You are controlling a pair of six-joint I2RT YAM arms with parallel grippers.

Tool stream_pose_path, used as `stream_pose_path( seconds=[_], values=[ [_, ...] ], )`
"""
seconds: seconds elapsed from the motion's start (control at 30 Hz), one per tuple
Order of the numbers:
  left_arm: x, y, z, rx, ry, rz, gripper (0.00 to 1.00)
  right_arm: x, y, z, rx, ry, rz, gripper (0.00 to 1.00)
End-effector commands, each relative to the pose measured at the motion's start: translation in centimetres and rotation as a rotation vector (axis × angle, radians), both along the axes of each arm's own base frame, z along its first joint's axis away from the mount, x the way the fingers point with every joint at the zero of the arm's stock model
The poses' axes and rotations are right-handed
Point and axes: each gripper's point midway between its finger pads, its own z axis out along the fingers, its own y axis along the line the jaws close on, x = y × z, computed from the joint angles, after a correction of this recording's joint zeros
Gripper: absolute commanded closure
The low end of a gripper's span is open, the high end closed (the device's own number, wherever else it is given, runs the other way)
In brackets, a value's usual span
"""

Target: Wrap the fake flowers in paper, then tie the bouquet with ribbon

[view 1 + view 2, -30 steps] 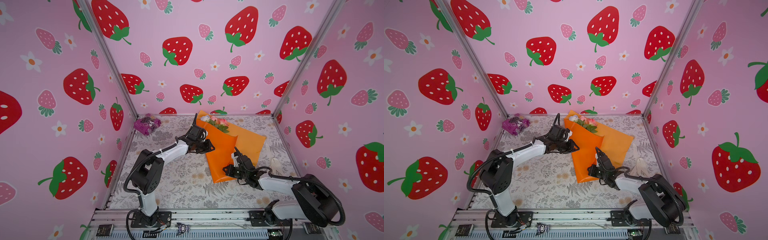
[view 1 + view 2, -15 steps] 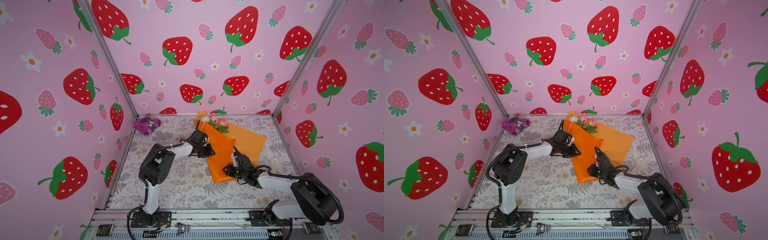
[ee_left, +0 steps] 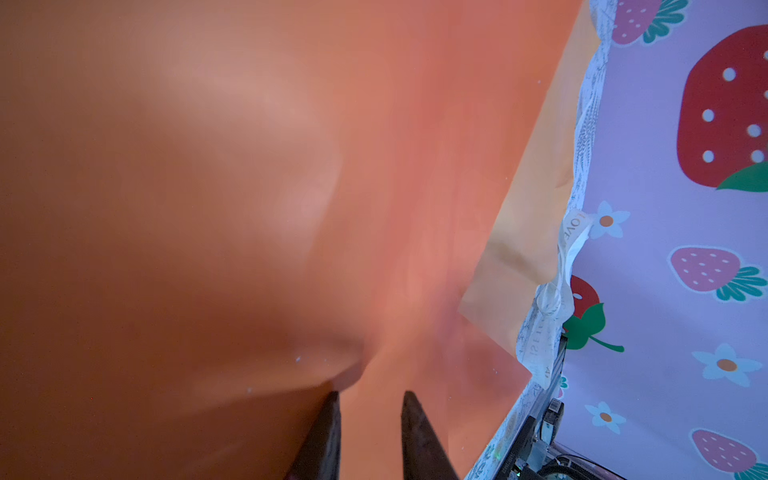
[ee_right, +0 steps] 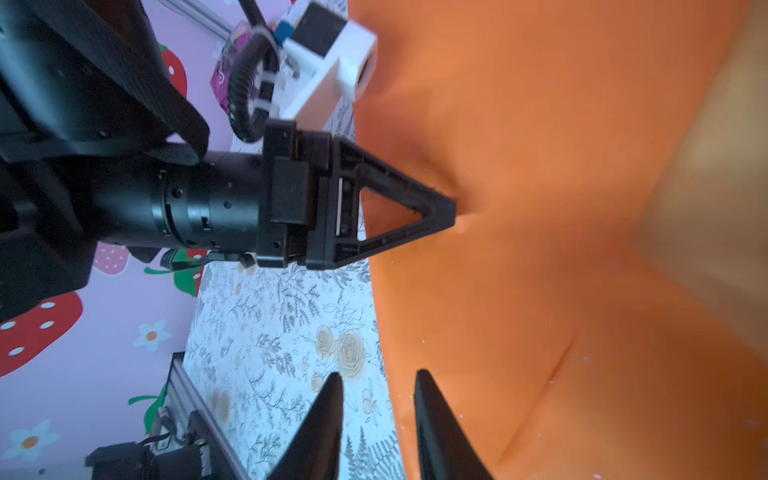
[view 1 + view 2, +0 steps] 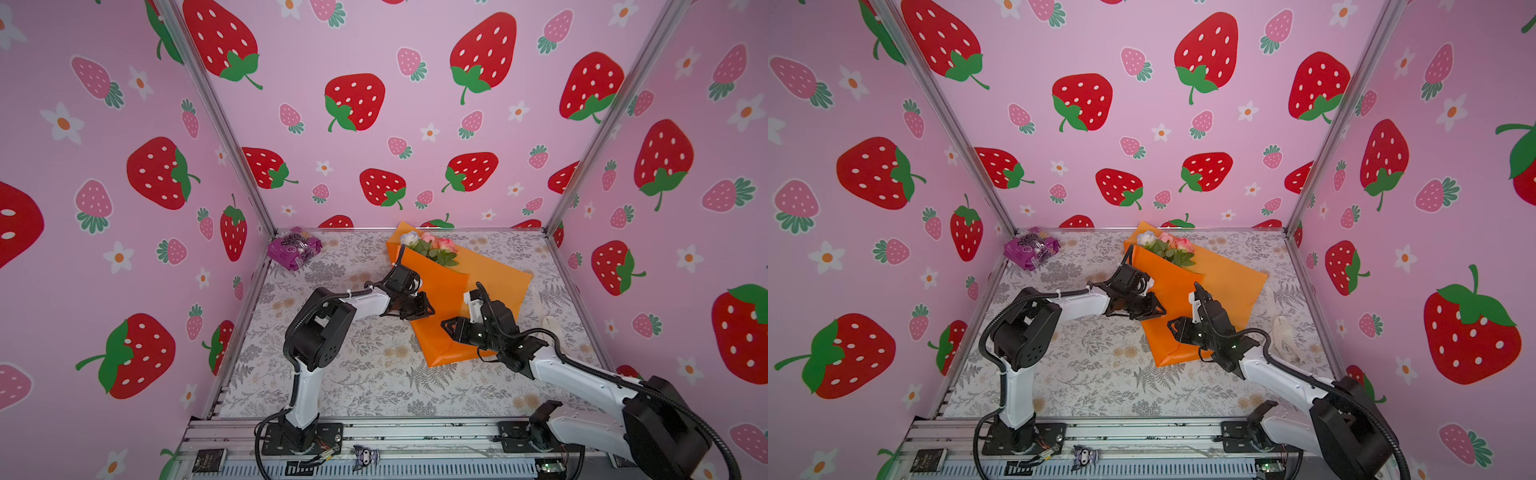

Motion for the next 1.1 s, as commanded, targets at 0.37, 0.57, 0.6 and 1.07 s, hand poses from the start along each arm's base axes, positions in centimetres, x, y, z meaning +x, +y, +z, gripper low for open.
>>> stream_pose_path(
  seconds=[0.37,0.57,0.6,1.07],
  values=[
    [-1.1,-0.5,-1.1,-0.007,0.029,-0.025,0.73,-1.6,4.8,-4.7,-0.083,0.107,0.180,0.83],
    [-1.0,-1.1,0.4,-0.039,0.010,-0.042,0.73,-3.1,2.4,-8.3,-0.156,0.194,0.146,0.86],
    [-0.9,-1.3,1.1,-0.049,-0.002,-0.046,0.72,-3.4,2.0,-8.7,-0.164,0.202,0.140,0.86],
    [3.4,4.2,7.9,-0.069,-0.165,0.041,0.62,-4.0,0.3,-10.4,-0.202,0.234,0.094,0.87]
  ],
)
